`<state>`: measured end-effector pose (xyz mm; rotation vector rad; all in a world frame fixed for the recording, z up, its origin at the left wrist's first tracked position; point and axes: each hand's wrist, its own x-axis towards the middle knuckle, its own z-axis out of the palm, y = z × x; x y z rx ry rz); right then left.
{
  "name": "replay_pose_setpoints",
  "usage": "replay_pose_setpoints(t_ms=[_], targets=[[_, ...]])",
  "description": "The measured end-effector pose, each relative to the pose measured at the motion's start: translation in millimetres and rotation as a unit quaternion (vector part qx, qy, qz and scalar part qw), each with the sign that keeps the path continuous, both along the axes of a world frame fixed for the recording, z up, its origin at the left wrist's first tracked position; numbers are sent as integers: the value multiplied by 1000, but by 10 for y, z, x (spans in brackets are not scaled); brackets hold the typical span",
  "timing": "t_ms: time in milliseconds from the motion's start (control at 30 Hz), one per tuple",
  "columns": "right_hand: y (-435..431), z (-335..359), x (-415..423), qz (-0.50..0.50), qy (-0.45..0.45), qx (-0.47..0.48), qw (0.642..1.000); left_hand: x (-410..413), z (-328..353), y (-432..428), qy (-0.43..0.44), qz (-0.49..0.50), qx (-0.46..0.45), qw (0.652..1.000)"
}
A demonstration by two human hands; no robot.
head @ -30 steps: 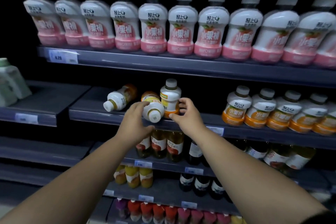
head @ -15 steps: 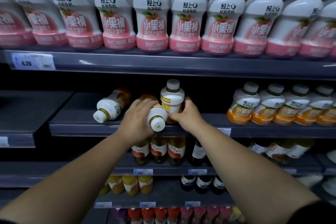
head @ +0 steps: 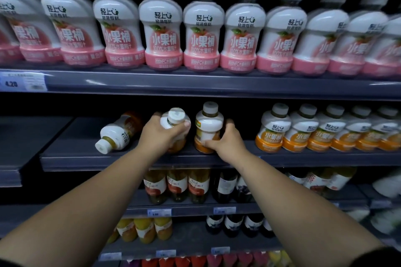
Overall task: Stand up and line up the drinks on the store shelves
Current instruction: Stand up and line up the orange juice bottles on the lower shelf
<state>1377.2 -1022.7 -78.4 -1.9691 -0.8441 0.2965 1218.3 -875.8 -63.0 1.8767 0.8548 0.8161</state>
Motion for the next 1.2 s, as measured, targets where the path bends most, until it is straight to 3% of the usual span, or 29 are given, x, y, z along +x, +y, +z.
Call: replay_pose_setpoints(t_ms=[167, 500, 833, 967, 1200], targets=[[-16, -14, 83, -11, -3, -24, 1000, 57, -19, 106, -48, 41, -131, 989], [57, -56, 36, 2, 45, -18, 999, -87, -215, 238, 47, -21, -31, 998], [63, -108, -7, 1, 19, -26, 999, -30, -262, 262, 78, -45, -61, 994], [107, -107, -16, -14, 2, -36, 999, -1, -201, 297, 97, -111, -76, 986], [54, -136, -39, -15, -13, -55, 998, 37, -260, 244, 86, -84, -56, 991]])
